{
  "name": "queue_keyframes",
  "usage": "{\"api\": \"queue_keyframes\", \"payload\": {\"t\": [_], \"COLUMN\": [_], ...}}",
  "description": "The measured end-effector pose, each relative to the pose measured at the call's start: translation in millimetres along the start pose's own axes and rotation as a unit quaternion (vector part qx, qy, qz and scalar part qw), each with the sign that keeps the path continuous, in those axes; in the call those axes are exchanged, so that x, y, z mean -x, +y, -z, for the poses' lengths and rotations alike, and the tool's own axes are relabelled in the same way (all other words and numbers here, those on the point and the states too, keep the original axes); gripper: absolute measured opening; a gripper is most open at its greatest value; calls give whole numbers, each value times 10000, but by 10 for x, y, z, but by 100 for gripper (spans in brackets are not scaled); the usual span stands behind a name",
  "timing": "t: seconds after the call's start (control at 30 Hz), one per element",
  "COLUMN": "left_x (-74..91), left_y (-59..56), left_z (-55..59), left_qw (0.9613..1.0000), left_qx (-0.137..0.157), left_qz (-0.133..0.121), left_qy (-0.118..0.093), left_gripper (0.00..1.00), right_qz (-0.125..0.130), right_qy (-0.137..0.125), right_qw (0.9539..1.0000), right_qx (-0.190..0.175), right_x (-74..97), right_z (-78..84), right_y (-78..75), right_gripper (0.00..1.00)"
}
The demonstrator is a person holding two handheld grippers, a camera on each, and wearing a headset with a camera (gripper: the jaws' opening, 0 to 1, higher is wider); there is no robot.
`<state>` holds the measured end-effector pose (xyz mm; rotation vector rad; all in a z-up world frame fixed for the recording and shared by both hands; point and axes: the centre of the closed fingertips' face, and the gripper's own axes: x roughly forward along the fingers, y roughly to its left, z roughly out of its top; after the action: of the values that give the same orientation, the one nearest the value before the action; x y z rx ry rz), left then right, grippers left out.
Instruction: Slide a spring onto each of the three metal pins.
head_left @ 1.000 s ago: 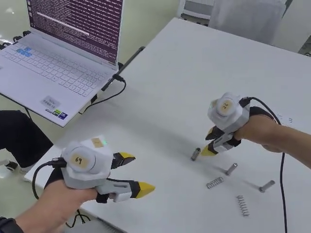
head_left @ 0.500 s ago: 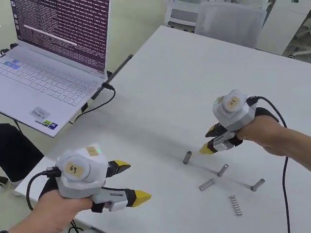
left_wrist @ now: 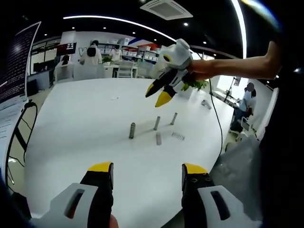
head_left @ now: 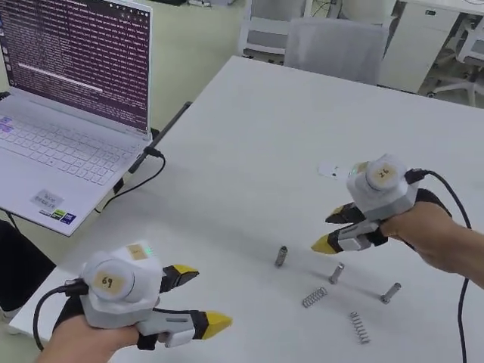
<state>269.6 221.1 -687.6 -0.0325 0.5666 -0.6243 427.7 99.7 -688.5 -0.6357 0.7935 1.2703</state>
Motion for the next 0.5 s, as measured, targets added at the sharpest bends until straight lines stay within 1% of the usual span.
{"api": "queue_keyframes", "payload": {"t": [0.1, 0.27, 0.37, 0.5], "left_x": [-12, -8, 9, 22], "left_y": [-30, -37, -38, -35], "left_z": [-17, -16, -9, -9], "left_qw": [10000, 10000, 10000, 10000], "left_qx": [-45, -61, -65, -59], "left_qz": [40, 47, 42, 38], "left_qy": [13, 28, 44, 51], "left_gripper": [53, 53, 53, 53], "right_qz": [50, 145, 232, 308], "right_qy": [-124, -254, -436, -724], "right_qw": [9998, 9989, 9973, 9935], "right_qx": [-168, -357, -549, -817], "right_x": [58, 159, 236, 352], "right_z": [43, 120, 147, 192], "right_y": [6, 3, -15, -15], "right_gripper": [41, 44, 45, 45]}}
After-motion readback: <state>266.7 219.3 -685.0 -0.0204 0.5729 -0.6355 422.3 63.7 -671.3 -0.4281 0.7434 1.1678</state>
